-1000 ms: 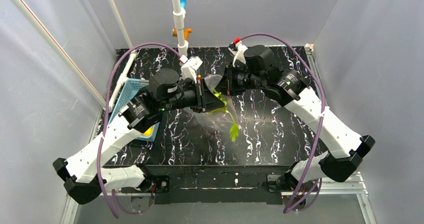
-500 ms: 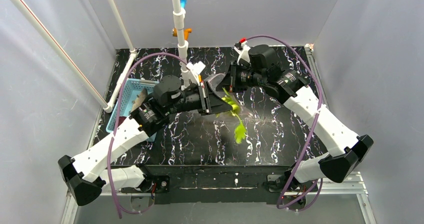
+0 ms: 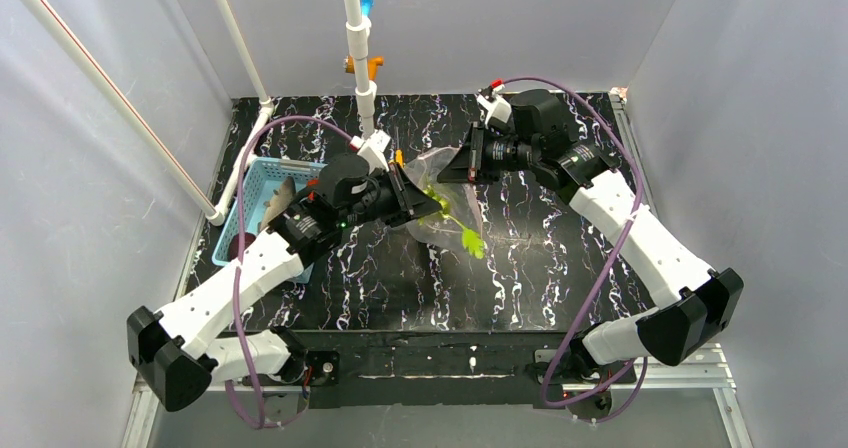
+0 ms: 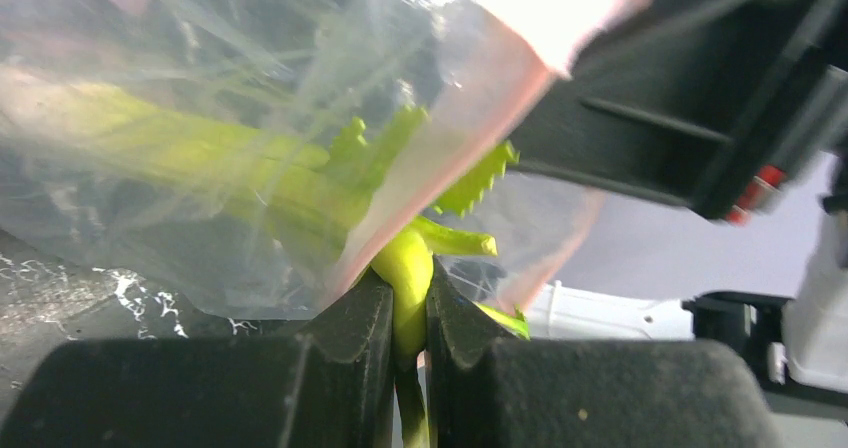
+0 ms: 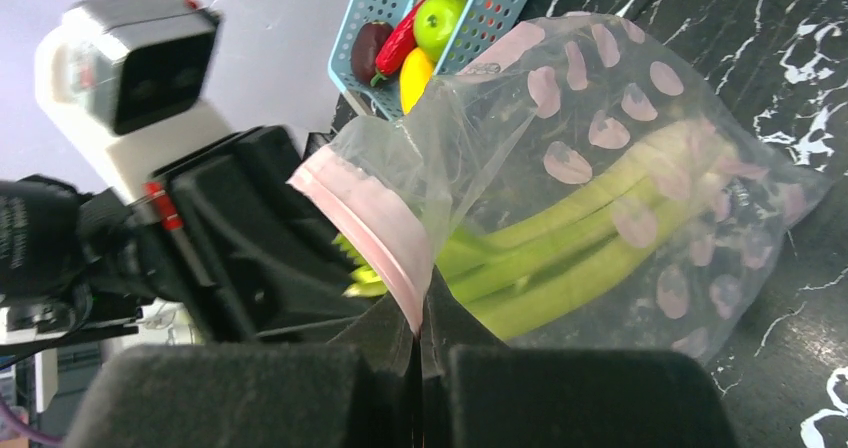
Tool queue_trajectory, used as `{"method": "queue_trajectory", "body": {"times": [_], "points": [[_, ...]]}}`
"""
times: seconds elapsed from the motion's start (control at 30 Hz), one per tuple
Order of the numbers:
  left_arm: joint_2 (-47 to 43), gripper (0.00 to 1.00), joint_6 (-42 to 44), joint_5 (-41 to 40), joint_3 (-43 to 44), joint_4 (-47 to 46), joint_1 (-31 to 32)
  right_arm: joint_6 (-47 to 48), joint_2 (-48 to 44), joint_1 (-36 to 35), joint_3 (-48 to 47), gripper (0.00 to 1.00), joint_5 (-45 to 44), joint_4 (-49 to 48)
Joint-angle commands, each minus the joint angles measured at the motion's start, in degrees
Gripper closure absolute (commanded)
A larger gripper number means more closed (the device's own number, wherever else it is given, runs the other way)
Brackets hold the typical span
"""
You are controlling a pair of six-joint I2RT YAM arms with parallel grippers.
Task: Place the food in the zip-top bag and seal the zipper
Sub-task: Adjust the zipper food storage bag at the center of the board.
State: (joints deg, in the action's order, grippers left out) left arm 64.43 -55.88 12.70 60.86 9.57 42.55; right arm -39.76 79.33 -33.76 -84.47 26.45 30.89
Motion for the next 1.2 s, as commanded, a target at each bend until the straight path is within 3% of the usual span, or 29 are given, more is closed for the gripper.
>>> {"method": "queue_trajectory", "body": {"times": [0.0,0.33,0.8,0.97,1.07,1.17], "points": [[1.6,1.0,0.4,0.4,1.1,-1.5,-0.9,-1.1,-0.3,0.2,-0.4,0.99,4.2,-3.9],[-1.0,1.0,-10.2,9.4,0.8,-13.5,-0.9,-3.4,0.4,1.2,0.2,0.99,5.3,-6.9],[1.0,1.0,-14.9,4.2,-13.9,-16.1,-2.4,-8.3,-0.4,4.2,7.7,0.99,8.9,-13.3],[1.6,1.0,-10.9,2.0,-11.7,-11.4,-3.1,-8.5,-0.4,4.5,8.6,0.99,9.5,-14.2],[1.4,0.9,-4.4,1.1,-6.5,-5.3,-3.1,-8.5,0.0,4.5,8.1,0.99,10.1,-14.3],[1.3,0.66,0.5,0.9,-1.7,-1.6,-3.0,-8.4,1.0,4.5,6.6,0.99,11.8,-14.0]]}}
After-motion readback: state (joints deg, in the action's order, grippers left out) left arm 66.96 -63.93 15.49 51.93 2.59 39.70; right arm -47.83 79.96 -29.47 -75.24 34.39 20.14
